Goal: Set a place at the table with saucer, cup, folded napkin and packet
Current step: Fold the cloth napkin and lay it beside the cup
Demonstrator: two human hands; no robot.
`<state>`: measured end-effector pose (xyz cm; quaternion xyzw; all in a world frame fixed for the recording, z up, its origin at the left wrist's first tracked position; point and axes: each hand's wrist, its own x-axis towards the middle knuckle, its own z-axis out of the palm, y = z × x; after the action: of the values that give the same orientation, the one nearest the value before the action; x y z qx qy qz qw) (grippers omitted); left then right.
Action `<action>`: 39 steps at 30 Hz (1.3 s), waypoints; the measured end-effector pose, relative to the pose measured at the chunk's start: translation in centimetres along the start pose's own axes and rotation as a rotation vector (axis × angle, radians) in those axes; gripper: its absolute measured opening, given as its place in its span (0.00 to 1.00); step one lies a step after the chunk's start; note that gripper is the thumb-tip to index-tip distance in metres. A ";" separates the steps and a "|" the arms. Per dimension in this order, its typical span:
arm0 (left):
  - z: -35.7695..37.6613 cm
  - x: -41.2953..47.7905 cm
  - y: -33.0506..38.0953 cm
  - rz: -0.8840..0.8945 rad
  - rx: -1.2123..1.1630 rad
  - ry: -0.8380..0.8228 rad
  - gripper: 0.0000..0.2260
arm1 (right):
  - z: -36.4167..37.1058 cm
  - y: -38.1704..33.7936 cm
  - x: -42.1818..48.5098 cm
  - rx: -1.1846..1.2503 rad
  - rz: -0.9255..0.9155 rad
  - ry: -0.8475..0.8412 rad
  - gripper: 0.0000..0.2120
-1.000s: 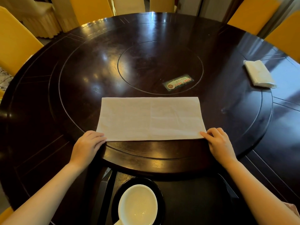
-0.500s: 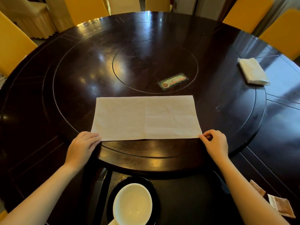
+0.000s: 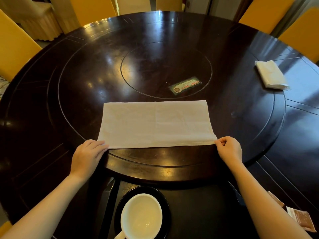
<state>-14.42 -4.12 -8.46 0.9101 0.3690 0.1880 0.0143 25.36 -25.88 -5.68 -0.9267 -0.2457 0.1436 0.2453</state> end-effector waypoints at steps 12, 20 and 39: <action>0.2 -0.3 0.6 -0.019 0.087 0.020 0.08 | -0.2 -1.4 0.1 -0.072 0.117 -0.049 0.05; -0.8 2.0 3.4 -0.184 0.061 0.053 0.21 | 0.8 -1.8 0.0 -0.017 0.019 0.156 0.13; 7.5 10.8 6.9 -0.294 0.014 -0.339 0.28 | 12.3 -10.8 1.3 -0.467 -0.624 -0.133 0.29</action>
<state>-0.10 -1.00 -10.66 0.8652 0.4913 0.0256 0.0973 17.54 -12.31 -10.52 -0.8270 -0.5572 0.0618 0.0432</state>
